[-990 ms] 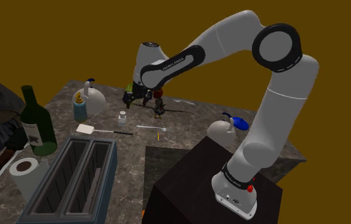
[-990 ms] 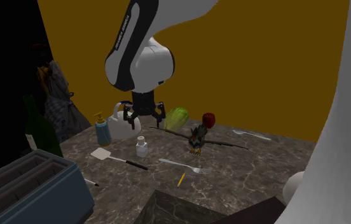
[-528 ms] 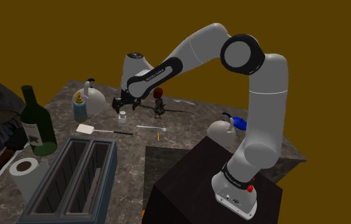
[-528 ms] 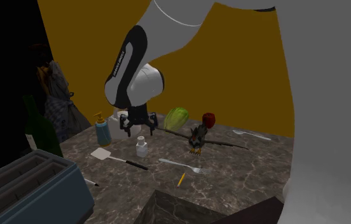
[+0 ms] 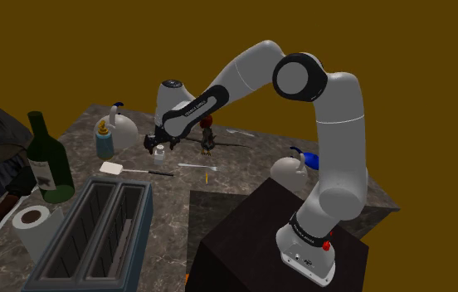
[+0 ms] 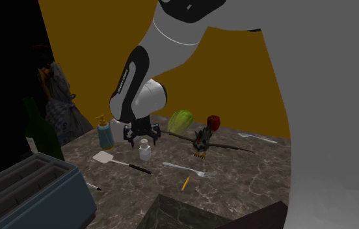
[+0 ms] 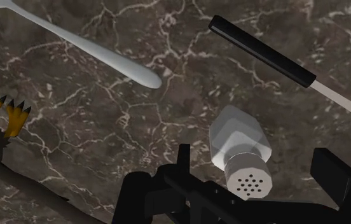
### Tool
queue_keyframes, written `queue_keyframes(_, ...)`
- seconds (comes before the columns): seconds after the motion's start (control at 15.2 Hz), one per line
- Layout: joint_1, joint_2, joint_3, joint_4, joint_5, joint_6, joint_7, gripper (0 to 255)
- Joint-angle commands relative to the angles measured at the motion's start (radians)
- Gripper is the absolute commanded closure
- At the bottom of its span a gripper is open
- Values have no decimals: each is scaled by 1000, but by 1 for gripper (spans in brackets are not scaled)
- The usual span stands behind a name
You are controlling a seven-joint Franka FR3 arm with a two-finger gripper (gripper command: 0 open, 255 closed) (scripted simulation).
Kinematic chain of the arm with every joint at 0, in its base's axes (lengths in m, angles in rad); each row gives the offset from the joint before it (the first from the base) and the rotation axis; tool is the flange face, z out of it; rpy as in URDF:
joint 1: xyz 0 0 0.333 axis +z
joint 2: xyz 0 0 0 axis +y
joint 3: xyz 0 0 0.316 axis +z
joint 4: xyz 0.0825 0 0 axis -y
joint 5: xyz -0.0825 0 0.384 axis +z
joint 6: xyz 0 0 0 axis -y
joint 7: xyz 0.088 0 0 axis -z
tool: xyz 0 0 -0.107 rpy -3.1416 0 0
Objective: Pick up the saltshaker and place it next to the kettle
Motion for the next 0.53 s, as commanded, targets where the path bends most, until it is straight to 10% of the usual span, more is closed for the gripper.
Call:
queue_keyframes(0.0, 0, 10, -2, 3, -2, 7, 0, 0)
queue_keyframes(0.4, 0, 9, -2, 4, -2, 7, 0, 0)
queue_keyframes(0.46, 0, 9, -2, 4, -2, 7, 0, 255)
